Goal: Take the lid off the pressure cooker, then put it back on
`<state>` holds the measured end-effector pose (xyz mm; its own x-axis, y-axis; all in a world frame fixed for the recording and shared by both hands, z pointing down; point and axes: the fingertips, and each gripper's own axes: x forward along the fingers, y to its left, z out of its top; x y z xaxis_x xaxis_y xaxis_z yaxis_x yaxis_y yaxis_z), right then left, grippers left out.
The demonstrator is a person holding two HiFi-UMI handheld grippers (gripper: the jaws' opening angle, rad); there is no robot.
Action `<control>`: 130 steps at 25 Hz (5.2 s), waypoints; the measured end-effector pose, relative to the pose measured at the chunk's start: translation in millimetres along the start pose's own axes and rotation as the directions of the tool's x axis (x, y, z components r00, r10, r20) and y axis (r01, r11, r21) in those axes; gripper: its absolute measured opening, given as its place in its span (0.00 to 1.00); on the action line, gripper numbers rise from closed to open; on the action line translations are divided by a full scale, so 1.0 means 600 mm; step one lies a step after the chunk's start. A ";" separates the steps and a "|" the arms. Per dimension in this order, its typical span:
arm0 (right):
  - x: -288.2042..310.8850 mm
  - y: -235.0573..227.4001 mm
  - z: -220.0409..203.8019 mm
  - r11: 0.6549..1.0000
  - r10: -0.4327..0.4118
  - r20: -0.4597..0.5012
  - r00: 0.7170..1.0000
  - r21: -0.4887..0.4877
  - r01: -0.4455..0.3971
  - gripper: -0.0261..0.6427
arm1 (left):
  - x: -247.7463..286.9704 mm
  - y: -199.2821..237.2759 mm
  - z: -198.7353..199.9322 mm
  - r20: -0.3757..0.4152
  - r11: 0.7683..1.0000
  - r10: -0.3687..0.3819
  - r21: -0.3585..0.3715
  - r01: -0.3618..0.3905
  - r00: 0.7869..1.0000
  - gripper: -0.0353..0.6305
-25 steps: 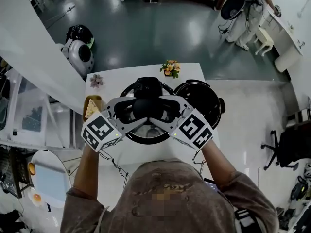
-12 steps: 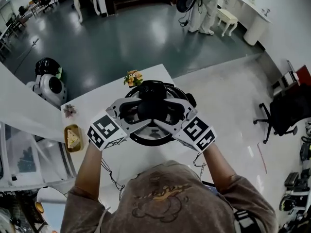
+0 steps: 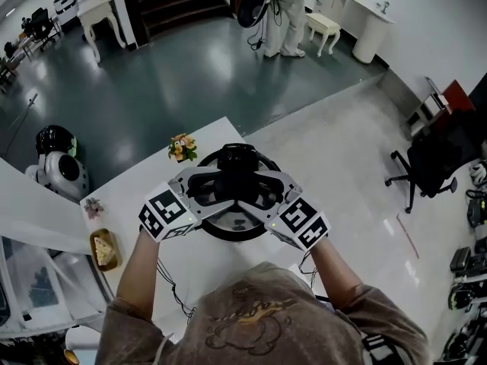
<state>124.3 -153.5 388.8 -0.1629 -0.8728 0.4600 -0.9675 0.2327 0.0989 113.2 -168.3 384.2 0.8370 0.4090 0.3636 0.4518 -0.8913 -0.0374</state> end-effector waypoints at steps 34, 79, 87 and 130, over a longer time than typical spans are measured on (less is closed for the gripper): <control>0.035 -0.033 -0.031 0.998 -0.020 0.003 1.000 0.056 0.020 0.43 | 0.031 0.039 -0.032 -0.008 0.997 -0.074 -0.009 0.074 0.997 0.46; 0.038 -0.028 -0.052 0.967 0.251 0.037 0.967 -0.057 -0.249 0.42 | 0.036 0.025 -0.052 -0.043 0.975 0.186 -0.113 -0.190 0.982 0.46; 0.047 -0.032 -0.054 0.896 0.423 0.012 0.906 -0.157 -0.416 0.42 | 0.030 0.025 -0.055 -0.073 0.906 0.368 -0.196 -0.375 0.927 0.46; -0.151 0.173 -0.059 0.982 0.179 0.202 0.963 0.024 -0.188 0.39 | -0.142 -0.258 -0.052 0.071 0.818 0.542 -0.270 -0.507 0.837 0.46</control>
<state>45.2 -35.3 388.6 -0.3695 -0.8853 0.2825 -0.9240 0.3822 -0.0108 -37.5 -71.1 388.2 0.9676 -0.1272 0.2183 -0.1383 -0.9897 0.0366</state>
